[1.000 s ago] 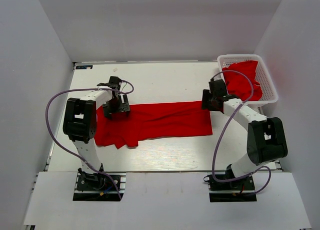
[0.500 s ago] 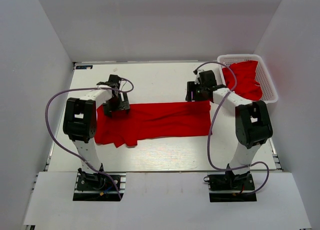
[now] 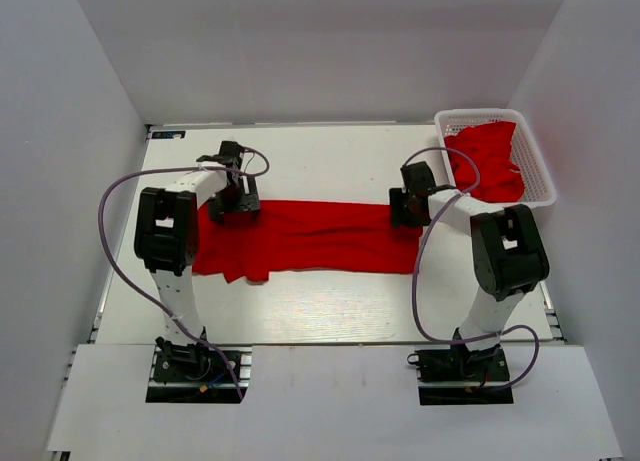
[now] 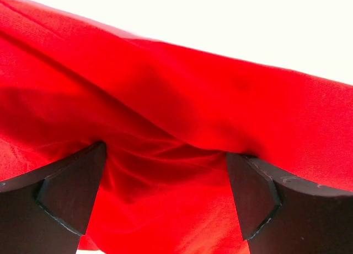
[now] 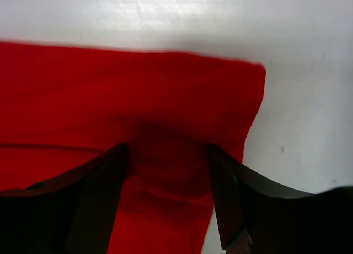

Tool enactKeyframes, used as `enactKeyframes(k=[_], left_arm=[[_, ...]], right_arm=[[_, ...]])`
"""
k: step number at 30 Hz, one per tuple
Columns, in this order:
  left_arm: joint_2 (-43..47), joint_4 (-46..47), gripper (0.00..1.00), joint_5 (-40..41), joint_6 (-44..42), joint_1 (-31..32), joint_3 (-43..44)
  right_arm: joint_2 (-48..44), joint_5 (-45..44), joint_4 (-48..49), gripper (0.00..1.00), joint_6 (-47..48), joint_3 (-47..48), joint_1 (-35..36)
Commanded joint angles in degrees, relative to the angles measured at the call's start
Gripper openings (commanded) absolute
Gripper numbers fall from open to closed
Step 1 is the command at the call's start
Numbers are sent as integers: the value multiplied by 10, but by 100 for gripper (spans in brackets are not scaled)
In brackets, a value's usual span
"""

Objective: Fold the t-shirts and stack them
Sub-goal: Fold the other side of the tshirt into a rectangle

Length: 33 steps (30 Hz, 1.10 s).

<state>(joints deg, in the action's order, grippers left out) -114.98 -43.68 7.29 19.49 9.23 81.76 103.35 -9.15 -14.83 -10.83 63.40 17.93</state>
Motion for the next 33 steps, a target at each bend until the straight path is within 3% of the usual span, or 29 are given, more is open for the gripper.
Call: enactKeyframes(k=[1, 9, 16, 20, 23, 27, 33], left_arm=[[-15, 3, 100, 25, -11, -11, 36], [-35, -9, 100, 35, -29, -16, 79], [-46, -2, 100, 1, -69, -16, 148], [3, -24, 100, 21, -58, -16, 177], [53, -36, 100, 28, -36, -16, 153], [100, -41, 100, 28, -14, -16, 69], [125, -47, 100, 77, 15, -16, 13]], right_arm=[[-55, -32, -34, 66, -12, -46, -5], [-198, -32, -44, 68, -56, -186, -4], [-228, 9, -21, 69, -28, -150, -1], [-220, 54, 6, 79, 12, -121, -1], [-198, 83, 16, 80, 28, -88, 3], [-172, 149, 35, 90, 32, -71, 11], [-154, 167, 49, 90, 37, -83, 31]])
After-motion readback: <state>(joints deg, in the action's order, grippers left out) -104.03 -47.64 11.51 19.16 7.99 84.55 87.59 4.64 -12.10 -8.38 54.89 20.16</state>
